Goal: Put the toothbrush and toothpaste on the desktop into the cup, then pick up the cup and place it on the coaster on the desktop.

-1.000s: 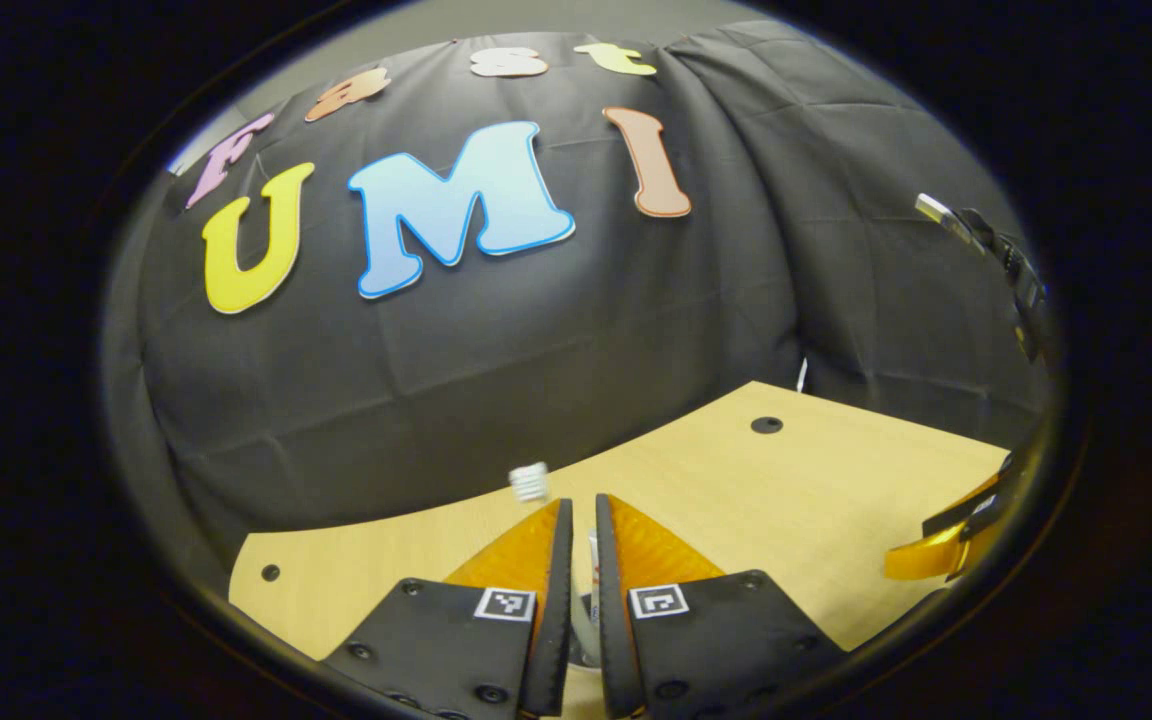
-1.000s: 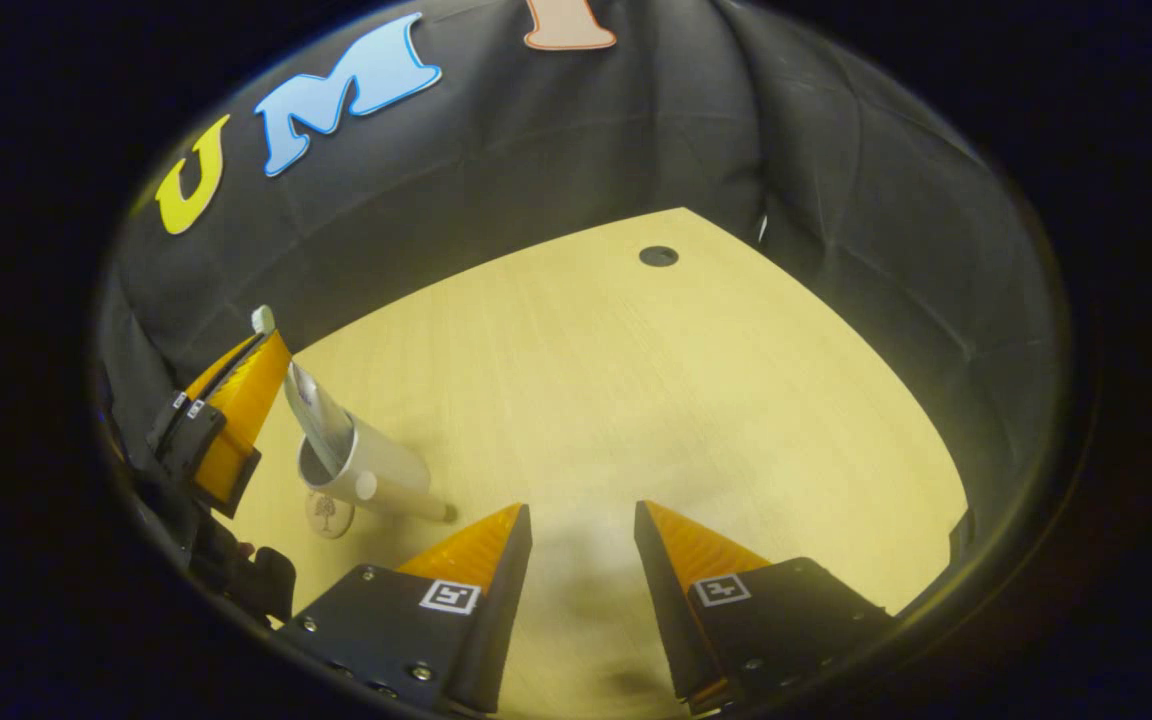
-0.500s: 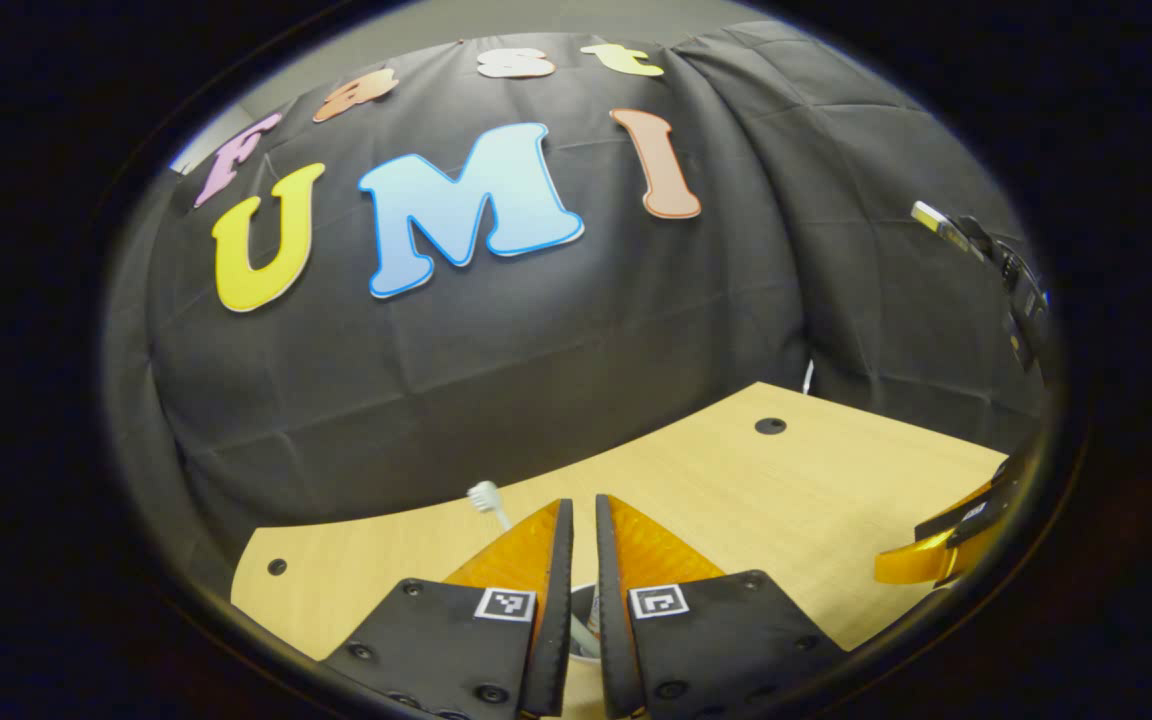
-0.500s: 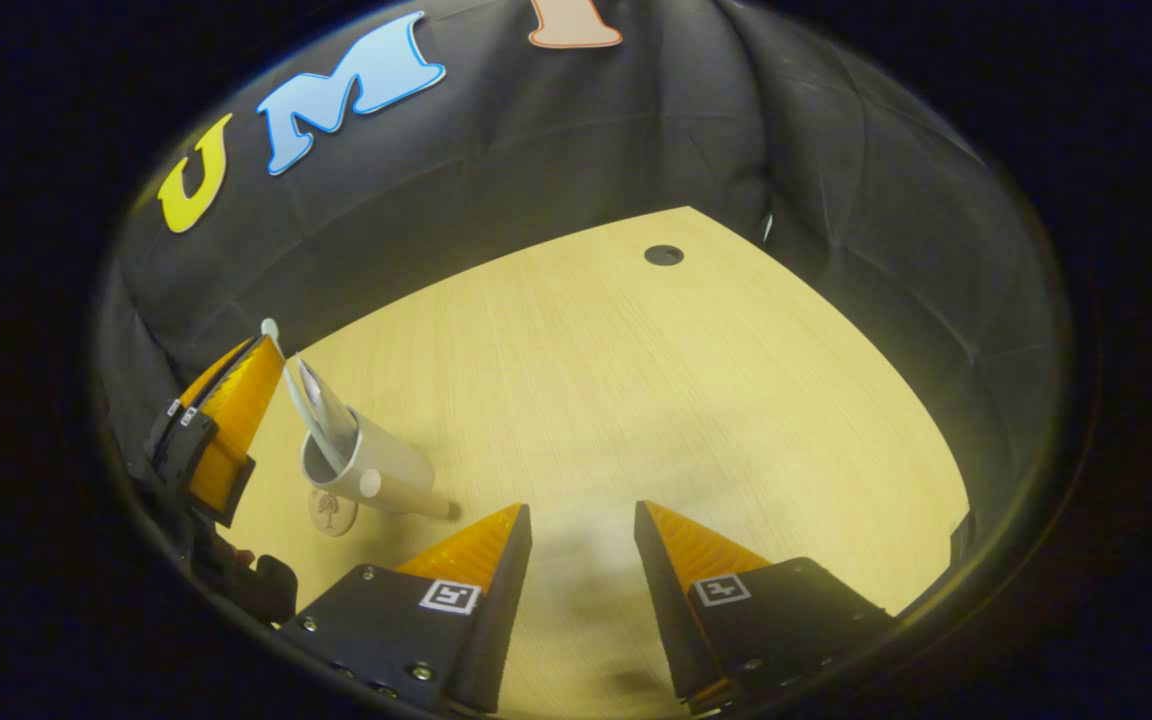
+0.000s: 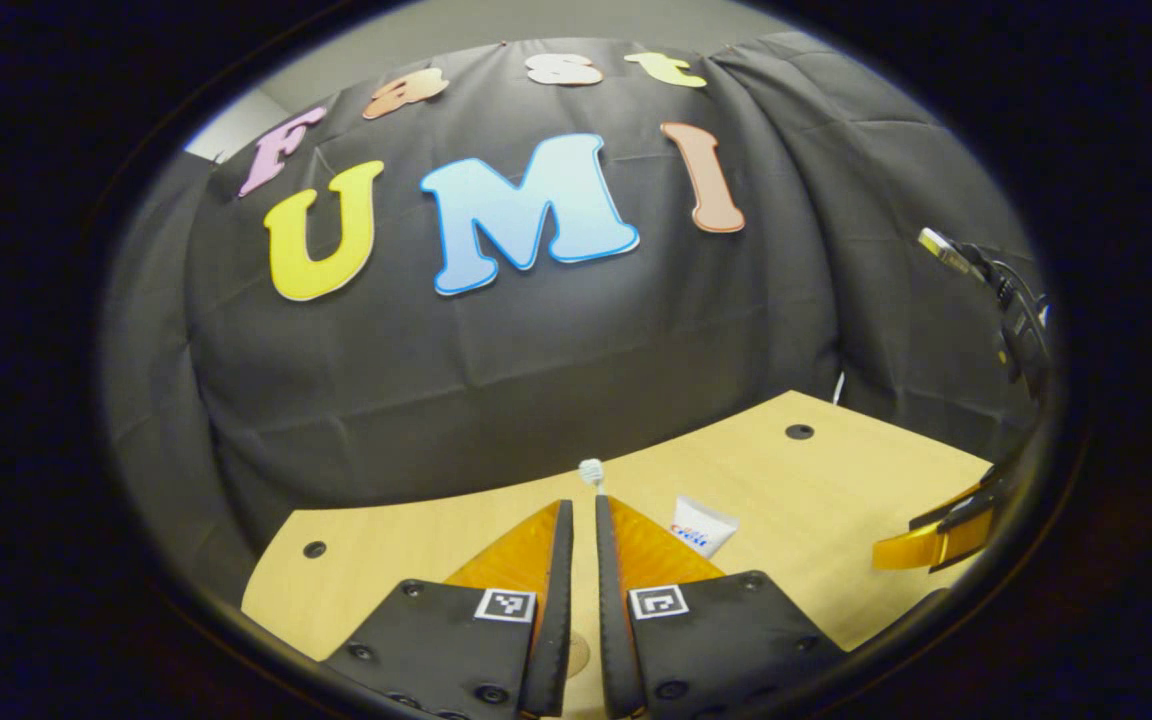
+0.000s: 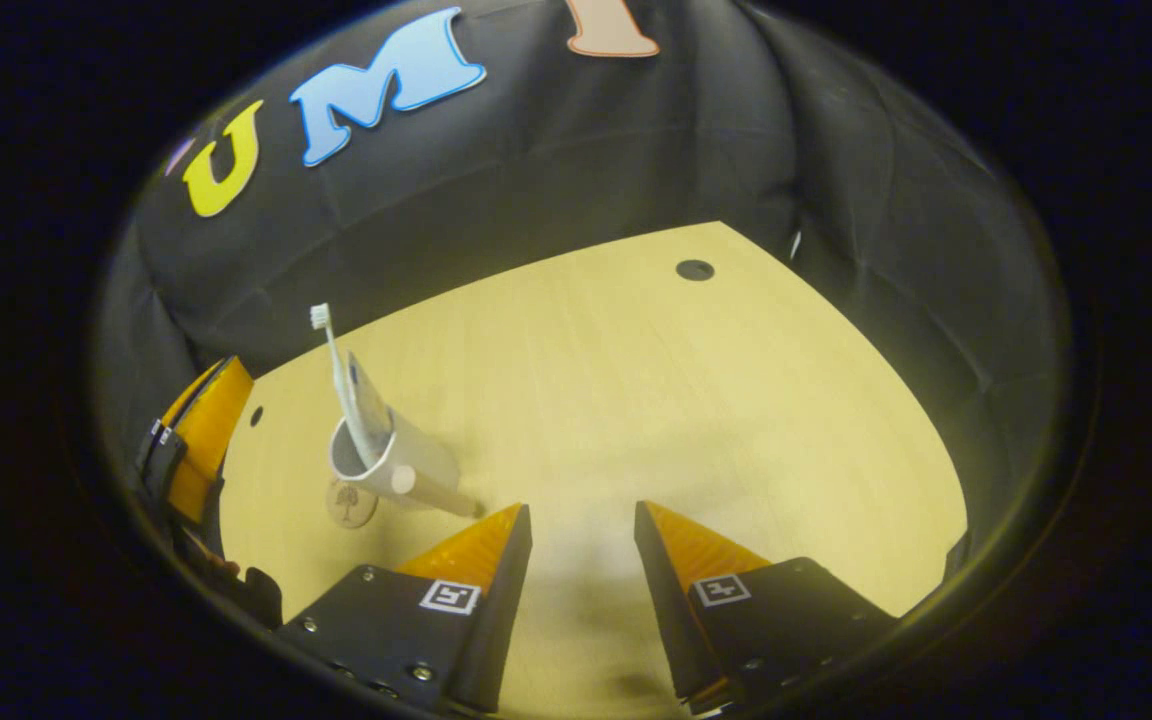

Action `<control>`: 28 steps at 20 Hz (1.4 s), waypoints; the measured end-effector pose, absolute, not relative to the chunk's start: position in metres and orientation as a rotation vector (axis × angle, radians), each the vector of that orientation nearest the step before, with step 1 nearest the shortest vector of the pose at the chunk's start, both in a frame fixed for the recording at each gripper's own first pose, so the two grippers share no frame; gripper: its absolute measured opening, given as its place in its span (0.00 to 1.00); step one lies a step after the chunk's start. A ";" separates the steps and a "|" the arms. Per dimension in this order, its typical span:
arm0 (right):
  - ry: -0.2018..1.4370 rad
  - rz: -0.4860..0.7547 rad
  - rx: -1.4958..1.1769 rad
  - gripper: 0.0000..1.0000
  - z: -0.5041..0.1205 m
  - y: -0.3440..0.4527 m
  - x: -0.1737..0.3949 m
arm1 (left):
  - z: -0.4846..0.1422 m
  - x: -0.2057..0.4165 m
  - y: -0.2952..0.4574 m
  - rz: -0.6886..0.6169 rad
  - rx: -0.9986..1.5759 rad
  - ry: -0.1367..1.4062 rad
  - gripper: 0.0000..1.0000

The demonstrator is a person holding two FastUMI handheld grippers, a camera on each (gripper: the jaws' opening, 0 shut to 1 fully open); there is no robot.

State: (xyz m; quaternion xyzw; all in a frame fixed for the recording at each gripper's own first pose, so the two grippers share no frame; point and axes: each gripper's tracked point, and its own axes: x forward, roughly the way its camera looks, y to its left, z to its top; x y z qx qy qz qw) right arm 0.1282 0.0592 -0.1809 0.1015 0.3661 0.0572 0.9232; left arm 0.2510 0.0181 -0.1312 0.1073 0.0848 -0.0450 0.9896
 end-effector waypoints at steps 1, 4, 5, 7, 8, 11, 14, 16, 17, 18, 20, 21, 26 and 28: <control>0.748 0.139 0.192 0.63 -0.179 0.064 0.128 | -0.131 0.247 0.023 -0.072 0.211 0.177 0.20; 0.740 0.203 0.145 0.63 -0.177 0.079 0.127 | -0.132 0.236 0.037 -0.019 0.198 0.195 0.25; 0.739 0.224 0.137 0.62 -0.177 0.084 0.127 | -0.132 0.231 0.042 -0.002 0.193 0.200 0.25; 0.744 0.265 0.121 0.63 -0.177 0.093 0.125 | -0.132 0.223 0.051 0.031 0.183 0.211 0.25; 0.748 0.286 0.106 0.62 -0.178 0.097 0.124 | -0.131 0.219 0.055 0.046 0.178 0.217 0.21; 0.759 0.361 0.013 0.63 -0.179 0.106 0.124 | -0.133 0.204 0.067 0.093 0.162 0.240 0.25; 0.764 0.438 -0.113 0.62 -0.177 0.109 0.130 | -0.134 0.190 0.079 0.148 0.148 0.258 0.24; 0.765 0.487 -0.177 0.62 -0.174 0.116 0.136 | -0.134 0.182 0.087 0.185 0.140 0.263 0.20; 0.766 0.506 -0.203 0.62 -0.173 0.119 0.139 | -0.134 0.179 0.091 0.203 0.138 0.264 0.20; 0.768 0.527 -0.230 0.55 -0.173 0.123 0.142 | -0.134 0.177 0.093 0.216 0.135 0.266 0.21; 0.777 0.572 -0.271 0.60 -0.171 0.132 0.146 | -0.134 0.172 0.099 0.241 0.130 0.269 0.21; 0.782 0.593 -0.293 0.59 -0.171 0.137 0.149 | -0.133 0.171 0.099 0.249 0.125 0.270 0.21; 0.801 0.672 -0.411 0.59 -0.174 0.154 0.153 | -0.138 0.170 0.095 0.234 0.081 0.285 0.21; 0.824 0.689 -0.450 0.56 -0.182 0.158 0.156 | -0.141 0.167 0.093 0.227 0.064 0.297 0.25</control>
